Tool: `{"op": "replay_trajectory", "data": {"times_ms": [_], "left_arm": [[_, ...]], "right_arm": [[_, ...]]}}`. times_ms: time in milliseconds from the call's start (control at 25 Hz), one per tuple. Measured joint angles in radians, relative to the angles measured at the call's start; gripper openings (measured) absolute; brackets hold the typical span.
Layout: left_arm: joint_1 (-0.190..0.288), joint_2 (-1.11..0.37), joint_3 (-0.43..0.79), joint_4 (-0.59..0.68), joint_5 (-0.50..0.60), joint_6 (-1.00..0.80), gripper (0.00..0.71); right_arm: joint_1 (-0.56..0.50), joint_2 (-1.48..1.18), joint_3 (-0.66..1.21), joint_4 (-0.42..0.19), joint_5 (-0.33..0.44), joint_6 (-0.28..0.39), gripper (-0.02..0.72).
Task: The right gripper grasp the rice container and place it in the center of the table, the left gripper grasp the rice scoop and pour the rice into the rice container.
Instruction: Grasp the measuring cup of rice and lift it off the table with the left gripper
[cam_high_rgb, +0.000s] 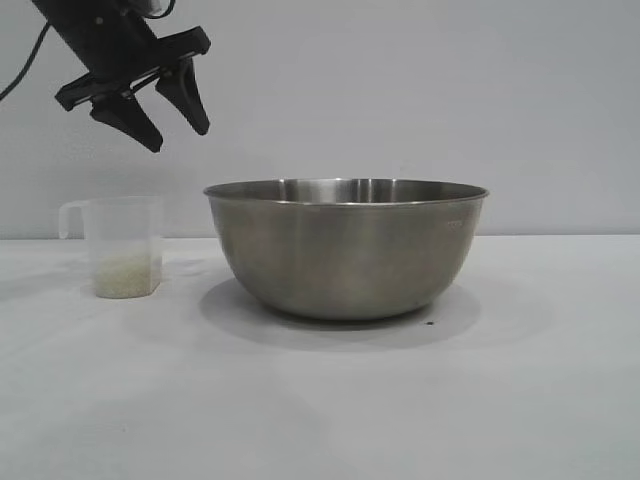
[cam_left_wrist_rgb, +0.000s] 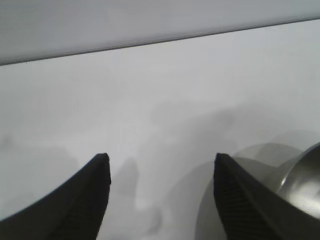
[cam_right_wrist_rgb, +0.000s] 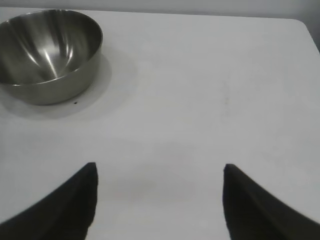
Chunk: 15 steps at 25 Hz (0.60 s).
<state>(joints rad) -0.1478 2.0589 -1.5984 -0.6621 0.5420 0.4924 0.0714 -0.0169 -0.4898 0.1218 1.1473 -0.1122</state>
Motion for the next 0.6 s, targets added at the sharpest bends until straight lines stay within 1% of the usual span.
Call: {"op": "replay_trajectory", "data": {"times_ms": [120, 240, 400, 480, 600], "left_arm": [[0.0, -0.005, 0.0, 0.006, 0.002, 0.0, 0.401], [0.0, -0.038, 0.0, 0.085, 0.02, 0.002, 0.401], [0.0, -0.1, 0.0, 0.235, 0.086, 0.009, 0.401], [0.0, -0.129, 0.0, 0.291, 0.129, 0.004, 0.401], [0.017, -0.174, 0.0, 0.321, 0.197, -0.034, 0.401]], "right_arm": [[0.0, 0.0, 0.0, 0.0, 0.0, -0.002, 0.45], [0.0, 0.0, 0.0, 0.0, 0.0, -0.002, 0.45], [0.0, 0.0, 0.0, 0.0, 0.0, -0.004, 0.45], [0.0, 0.0, 0.0, 0.0, 0.0, -0.004, 0.45], [0.0, 0.0, 0.0, 0.0, 0.0, -0.004, 0.45]]}}
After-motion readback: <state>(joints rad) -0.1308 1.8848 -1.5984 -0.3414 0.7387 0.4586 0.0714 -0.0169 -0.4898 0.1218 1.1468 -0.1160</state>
